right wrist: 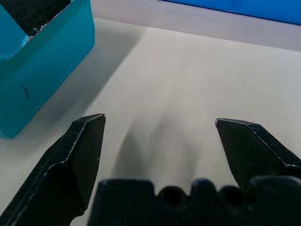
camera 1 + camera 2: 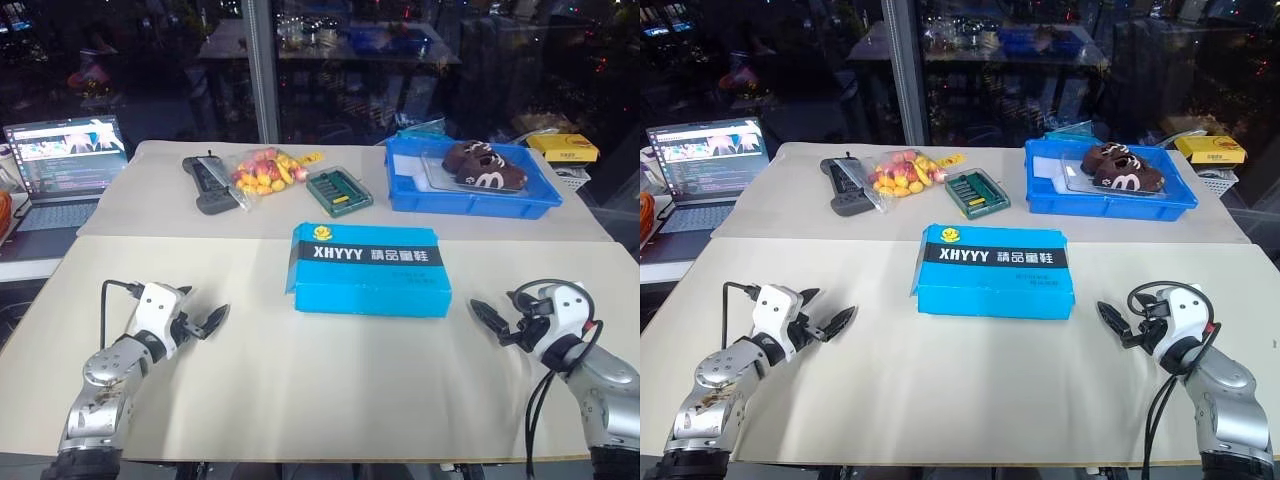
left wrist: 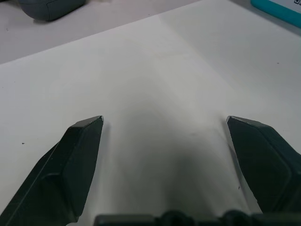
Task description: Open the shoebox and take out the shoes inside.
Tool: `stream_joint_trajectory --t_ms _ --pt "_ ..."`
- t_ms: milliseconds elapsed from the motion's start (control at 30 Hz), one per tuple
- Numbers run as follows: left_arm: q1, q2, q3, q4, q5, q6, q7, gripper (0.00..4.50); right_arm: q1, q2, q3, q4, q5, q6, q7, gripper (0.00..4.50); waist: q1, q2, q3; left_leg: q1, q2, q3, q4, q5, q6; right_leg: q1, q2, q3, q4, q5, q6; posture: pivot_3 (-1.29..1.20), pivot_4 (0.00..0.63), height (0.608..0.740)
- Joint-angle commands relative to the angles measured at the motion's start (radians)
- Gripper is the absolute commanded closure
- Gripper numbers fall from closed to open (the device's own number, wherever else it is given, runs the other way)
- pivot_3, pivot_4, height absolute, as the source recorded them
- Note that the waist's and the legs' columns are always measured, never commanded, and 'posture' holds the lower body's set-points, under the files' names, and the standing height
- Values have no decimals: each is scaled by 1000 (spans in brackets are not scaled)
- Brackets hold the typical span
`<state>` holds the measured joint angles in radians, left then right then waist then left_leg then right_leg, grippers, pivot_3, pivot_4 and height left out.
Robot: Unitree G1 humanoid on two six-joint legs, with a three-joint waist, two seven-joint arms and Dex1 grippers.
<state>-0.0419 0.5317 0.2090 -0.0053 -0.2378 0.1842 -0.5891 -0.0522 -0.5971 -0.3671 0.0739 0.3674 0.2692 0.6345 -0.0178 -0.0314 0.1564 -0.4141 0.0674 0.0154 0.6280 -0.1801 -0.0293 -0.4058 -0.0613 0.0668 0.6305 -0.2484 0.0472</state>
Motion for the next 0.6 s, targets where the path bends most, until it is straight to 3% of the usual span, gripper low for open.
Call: stream_joint_trajectory --t_ms 33,200,333,567,600 --pt "-10 -19 -4 -49 -17 1 11 0 10 18 2 -57 21 18 -6 61 0 0 0 0 0 0 0 0 0 0 0 0 0 0 0 0 150 740" --pt "-43 -42 13 -27 -22 10 37 0 5 45 6 -64 15 20 -32 61 1 0 0 0 0 0 0 0 0 0 0 0 1 0 0 0 150 740" --pt "-165 -82 47 48 -79 91 96 0 -48 28 22 10 -43 -4 -87 61 3 0 0 0 0 0 1 0 0 0 1 0 1 0 0 0 150 740" --pt "-413 -155 -84 297 38 4 127 0 -206 55 56 177 -93 -58 -131 61 3 0 0 0 -1 0 3 0 0 1 1 1 1 1 2 0 150 740" --pt "-463 -181 -85 356 42 -4 152 256 -233 59 62 218 -106 -79 -140 313 3 0 0 0 -1 0 4 0 0 1 1 1 1 1 3 0 150 740"
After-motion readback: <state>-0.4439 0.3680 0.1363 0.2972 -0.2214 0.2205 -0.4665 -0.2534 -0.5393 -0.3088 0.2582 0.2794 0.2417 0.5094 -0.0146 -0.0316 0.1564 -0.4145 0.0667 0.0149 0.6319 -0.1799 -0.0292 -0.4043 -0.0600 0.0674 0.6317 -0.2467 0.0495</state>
